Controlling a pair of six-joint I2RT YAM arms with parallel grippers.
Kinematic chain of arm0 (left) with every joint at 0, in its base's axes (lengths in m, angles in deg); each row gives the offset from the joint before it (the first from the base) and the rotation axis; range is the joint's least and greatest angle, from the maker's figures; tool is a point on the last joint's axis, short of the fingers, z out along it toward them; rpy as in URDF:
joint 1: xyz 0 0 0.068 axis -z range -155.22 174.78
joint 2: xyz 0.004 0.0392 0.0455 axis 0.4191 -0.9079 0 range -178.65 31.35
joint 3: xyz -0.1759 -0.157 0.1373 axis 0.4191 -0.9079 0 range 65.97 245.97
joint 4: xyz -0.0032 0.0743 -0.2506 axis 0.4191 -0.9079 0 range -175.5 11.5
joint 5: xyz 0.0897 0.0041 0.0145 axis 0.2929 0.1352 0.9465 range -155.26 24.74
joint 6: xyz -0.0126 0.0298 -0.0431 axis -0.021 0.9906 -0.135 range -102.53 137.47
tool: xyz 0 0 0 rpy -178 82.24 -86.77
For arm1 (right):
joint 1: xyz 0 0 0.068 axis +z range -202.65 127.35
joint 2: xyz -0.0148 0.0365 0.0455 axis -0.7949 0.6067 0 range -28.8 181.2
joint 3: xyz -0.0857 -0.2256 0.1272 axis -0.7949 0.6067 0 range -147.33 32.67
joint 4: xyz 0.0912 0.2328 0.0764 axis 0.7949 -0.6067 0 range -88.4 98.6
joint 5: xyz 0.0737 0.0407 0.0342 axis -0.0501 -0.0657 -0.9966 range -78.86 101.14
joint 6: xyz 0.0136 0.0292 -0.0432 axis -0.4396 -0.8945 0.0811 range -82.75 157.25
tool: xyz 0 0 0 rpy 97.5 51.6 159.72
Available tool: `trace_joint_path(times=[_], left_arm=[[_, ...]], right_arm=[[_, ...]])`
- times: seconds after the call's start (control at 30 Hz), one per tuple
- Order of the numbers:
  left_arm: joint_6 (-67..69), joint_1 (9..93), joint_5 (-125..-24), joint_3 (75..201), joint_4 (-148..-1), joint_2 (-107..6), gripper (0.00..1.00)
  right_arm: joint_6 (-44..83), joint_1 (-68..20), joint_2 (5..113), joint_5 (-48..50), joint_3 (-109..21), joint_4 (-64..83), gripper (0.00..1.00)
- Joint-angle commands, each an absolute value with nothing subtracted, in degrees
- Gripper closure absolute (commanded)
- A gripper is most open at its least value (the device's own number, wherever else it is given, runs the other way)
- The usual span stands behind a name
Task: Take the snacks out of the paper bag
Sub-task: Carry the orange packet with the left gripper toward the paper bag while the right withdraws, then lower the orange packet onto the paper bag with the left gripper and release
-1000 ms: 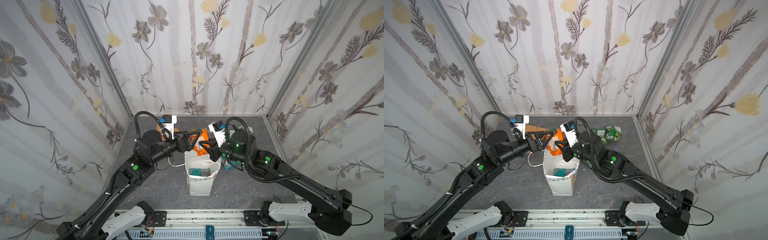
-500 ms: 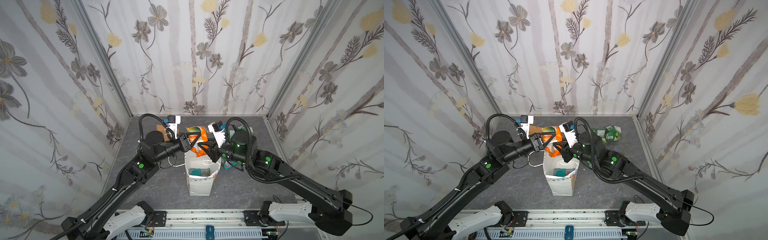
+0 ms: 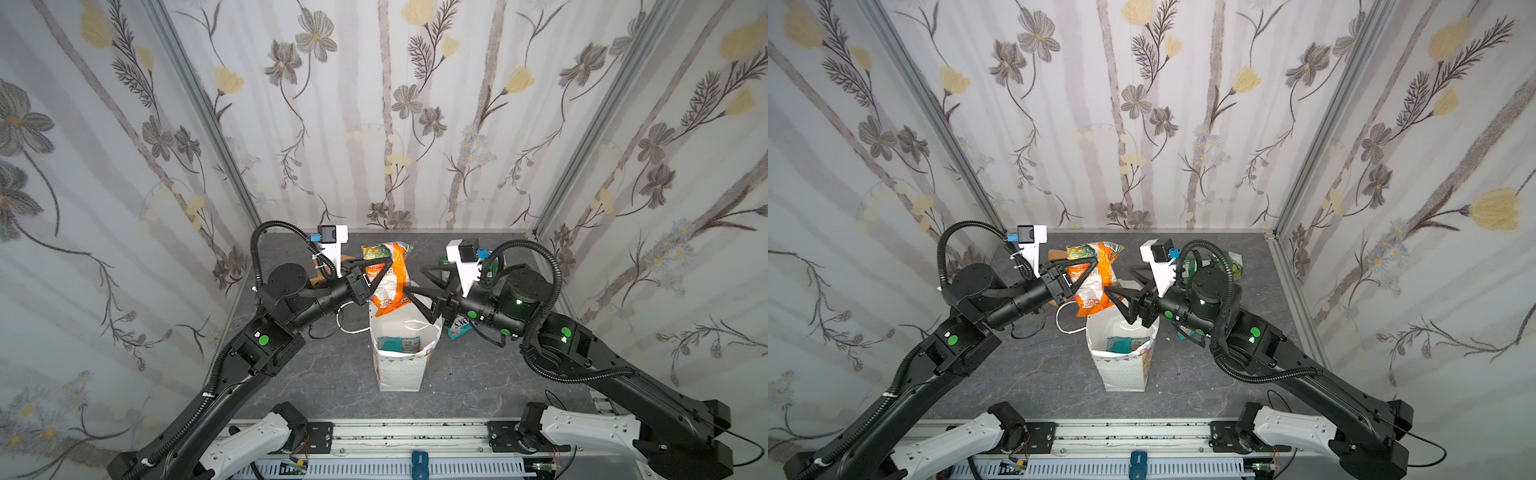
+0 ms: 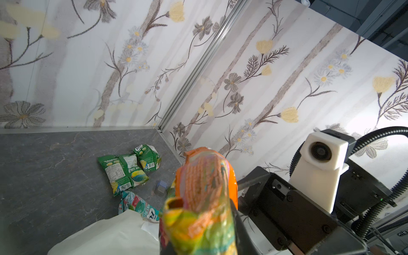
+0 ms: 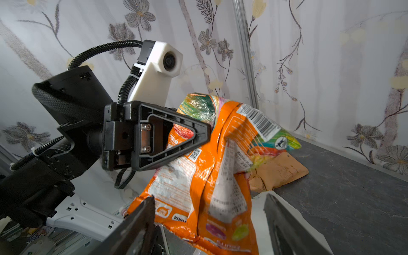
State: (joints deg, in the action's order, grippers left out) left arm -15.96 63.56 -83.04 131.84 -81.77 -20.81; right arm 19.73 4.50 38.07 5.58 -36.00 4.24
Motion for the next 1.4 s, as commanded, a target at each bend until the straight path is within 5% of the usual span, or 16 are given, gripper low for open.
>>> trace_joint_path(times=[0.0,0.17,0.63,0.97,1.37], left_arm=[[-10.09,63.54,-78.18,133.29,-82.56,-19.44,0.78],[-3.35,63.47,-69.01,132.86,-85.21,-16.45,0.78],[3.10,57.02,-52.82,126.64,-87.11,-11.25,0.80],[-7.40,43.84,-60.76,123.16,-90.99,-12.43,0.81],[-19.97,29.63,-82.75,117.25,-80.77,-25.45,0.81]], right_arm=[[19.14,4.35,35.63,7.38,-33.60,10.34,0.08],[18.90,4.13,32.51,9.88,-29.53,12.00,0.00],[18.35,3.25,31.53,10.57,-26.26,12.04,0.00],[18.26,3.19,31.92,8.15,-26.12,11.57,0.00],[18.18,3.08,31.38,7.45,-25.89,9.93,0.00]])
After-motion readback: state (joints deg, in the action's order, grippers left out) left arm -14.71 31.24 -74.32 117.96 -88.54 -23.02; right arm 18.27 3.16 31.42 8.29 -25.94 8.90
